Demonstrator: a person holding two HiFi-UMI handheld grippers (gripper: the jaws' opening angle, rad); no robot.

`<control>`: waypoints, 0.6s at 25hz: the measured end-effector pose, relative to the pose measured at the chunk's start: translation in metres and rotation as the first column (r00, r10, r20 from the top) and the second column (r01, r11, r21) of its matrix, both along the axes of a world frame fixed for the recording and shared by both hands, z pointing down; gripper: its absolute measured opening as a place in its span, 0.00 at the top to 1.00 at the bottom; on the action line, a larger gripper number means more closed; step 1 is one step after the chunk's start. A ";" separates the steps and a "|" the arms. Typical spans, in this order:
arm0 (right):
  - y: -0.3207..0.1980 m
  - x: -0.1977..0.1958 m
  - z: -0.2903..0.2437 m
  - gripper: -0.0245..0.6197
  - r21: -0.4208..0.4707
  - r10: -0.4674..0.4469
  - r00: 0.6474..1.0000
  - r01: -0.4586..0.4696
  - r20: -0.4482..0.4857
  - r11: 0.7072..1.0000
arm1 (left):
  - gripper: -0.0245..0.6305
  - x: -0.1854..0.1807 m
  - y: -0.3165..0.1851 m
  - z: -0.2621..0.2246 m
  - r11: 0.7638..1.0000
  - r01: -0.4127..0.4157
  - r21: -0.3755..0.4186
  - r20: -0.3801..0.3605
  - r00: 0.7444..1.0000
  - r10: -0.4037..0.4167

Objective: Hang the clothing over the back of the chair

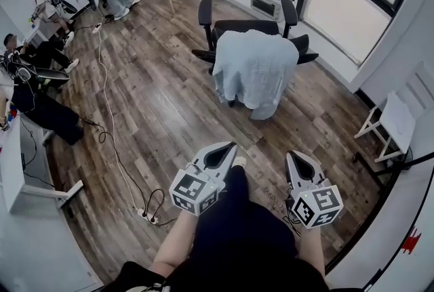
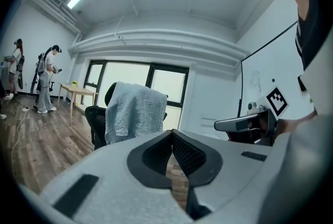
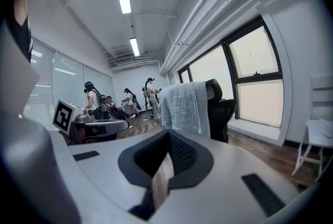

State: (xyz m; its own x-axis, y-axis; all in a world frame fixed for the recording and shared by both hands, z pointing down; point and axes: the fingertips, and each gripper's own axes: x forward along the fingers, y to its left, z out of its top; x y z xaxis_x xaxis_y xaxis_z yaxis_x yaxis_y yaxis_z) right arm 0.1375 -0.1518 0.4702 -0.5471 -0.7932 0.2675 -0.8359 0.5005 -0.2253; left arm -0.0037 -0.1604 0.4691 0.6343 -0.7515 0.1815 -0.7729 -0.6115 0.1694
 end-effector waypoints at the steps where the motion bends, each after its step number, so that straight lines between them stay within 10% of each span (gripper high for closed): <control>1: 0.000 -0.003 -0.001 0.96 0.003 -0.001 1.000 0.001 0.000 1.000 | 0.95 -0.001 0.000 -0.001 1.000 -0.001 0.004 -0.004 1.000 0.001; 15: 0.005 -0.013 -0.006 0.96 0.004 -0.002 1.000 0.002 0.023 1.000 | 0.95 -0.003 0.005 -0.005 1.000 0.004 0.000 -0.004 1.000 -0.004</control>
State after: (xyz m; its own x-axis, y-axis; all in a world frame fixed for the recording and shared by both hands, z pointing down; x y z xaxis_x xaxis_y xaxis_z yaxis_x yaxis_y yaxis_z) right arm 0.1245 -0.1464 0.4645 -0.5547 -0.7931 0.2518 -0.8295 0.5031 -0.2427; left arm -0.0064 -0.1554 0.4637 0.6324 -0.7537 0.1792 -0.7744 -0.6088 0.1725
